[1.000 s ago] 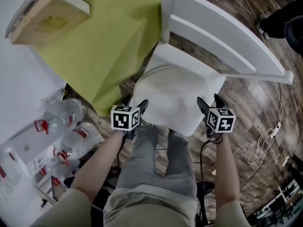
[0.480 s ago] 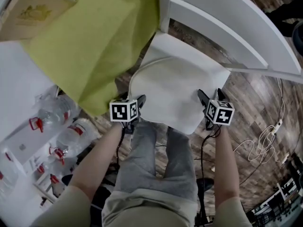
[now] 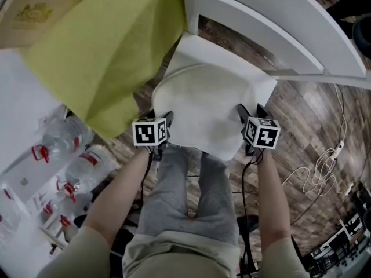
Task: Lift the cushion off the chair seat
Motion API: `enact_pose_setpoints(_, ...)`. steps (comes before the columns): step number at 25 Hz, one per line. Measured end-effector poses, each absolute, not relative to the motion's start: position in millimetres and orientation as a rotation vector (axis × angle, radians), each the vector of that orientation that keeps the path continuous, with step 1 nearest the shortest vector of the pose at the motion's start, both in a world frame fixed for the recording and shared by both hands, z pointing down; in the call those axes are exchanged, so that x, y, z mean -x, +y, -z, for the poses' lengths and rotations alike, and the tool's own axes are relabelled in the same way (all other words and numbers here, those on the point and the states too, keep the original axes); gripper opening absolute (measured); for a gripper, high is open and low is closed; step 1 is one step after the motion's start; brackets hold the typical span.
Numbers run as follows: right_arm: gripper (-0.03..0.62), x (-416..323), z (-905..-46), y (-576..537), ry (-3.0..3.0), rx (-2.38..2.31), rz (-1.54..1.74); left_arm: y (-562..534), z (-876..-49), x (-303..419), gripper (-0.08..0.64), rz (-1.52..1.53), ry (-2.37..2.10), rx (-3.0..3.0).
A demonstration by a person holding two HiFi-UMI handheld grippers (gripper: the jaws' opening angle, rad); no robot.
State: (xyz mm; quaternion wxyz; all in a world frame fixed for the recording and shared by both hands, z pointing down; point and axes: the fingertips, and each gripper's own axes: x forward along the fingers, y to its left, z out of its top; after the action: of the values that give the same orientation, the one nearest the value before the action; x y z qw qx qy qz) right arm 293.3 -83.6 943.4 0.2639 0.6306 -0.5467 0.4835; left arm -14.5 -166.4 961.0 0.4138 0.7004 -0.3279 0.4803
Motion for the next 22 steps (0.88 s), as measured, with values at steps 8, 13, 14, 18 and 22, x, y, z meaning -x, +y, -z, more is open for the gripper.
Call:
enact_pose_setpoints(8,0.080,-292.4,-913.9,-72.0,-1.476,-1.740,-1.287,-167.1,-930.9,14.2,0.086,-1.236,-0.780,-1.881)
enact_pose_setpoints(13,0.077,-290.0,-875.5,-57.8,-1.462,-1.777,-1.237,-163.9,-895.2,8.7,0.081,-1.226,-0.772,-1.917)
enact_pose_setpoints(14,0.077,-291.0,-865.7,-55.7,-1.461,-1.784,-1.224,-163.5,-886.7,7.2,0.081,-1.218,-0.768,-1.927)
enact_pose_setpoints(18,0.077,-296.0,-821.1,-52.5,-1.460,-1.826,-1.173,-165.4,-844.0,-1.2,0.078,-1.170,-0.735,-1.989)
enact_pose_setpoints(22,0.077,-299.0,-762.2,-54.7,-1.494,-1.880,-1.142,-169.6,-793.8,-5.2,0.077,-1.130,-0.740,-2.039)
